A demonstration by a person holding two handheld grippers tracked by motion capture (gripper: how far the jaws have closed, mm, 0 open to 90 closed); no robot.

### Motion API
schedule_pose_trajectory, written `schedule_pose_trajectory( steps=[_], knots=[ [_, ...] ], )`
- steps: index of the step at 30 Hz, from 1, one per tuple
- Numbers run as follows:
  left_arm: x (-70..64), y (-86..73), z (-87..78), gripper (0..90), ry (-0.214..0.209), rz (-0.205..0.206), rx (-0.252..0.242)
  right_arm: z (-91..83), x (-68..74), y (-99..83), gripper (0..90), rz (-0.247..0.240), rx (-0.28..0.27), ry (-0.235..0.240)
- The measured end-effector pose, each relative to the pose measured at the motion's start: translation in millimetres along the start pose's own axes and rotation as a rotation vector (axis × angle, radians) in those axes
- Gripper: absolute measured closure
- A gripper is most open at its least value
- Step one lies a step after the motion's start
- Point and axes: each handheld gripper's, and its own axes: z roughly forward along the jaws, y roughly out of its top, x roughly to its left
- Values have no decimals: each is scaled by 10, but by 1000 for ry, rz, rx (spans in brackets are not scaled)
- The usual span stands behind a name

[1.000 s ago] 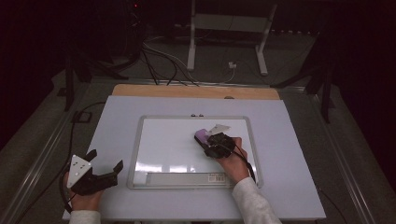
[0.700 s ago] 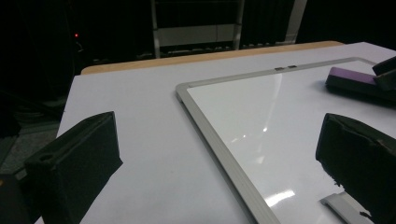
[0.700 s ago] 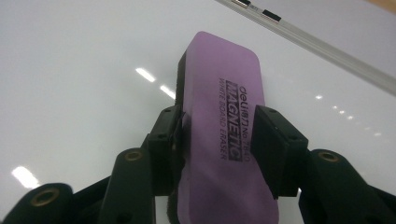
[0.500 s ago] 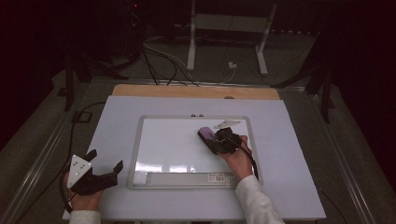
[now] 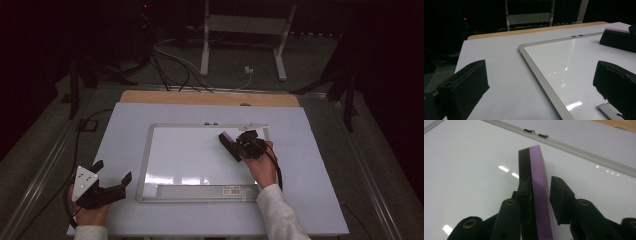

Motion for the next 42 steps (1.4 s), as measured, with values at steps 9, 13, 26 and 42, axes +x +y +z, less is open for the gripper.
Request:
schedule_pose_trajectory(
  steps=[9, 13, 26, 42],
  knots=[
    [2, 4, -12, 7, 1, 3, -2, 138, 95, -17, 498, -55, 42, -33],
    [4, -2, -1, 7, 0, -1, 0, 177, 80, -22, 498, -69, 44, -49],
    [0, 2, -2, 7, 0, 3, -1, 242, 95, 4, 629, -72, 53, -59],
    [3, -1, 0, 7, 0, -1, -1, 212, 101, -25, 637, -9, 45, -71]
  ],
)
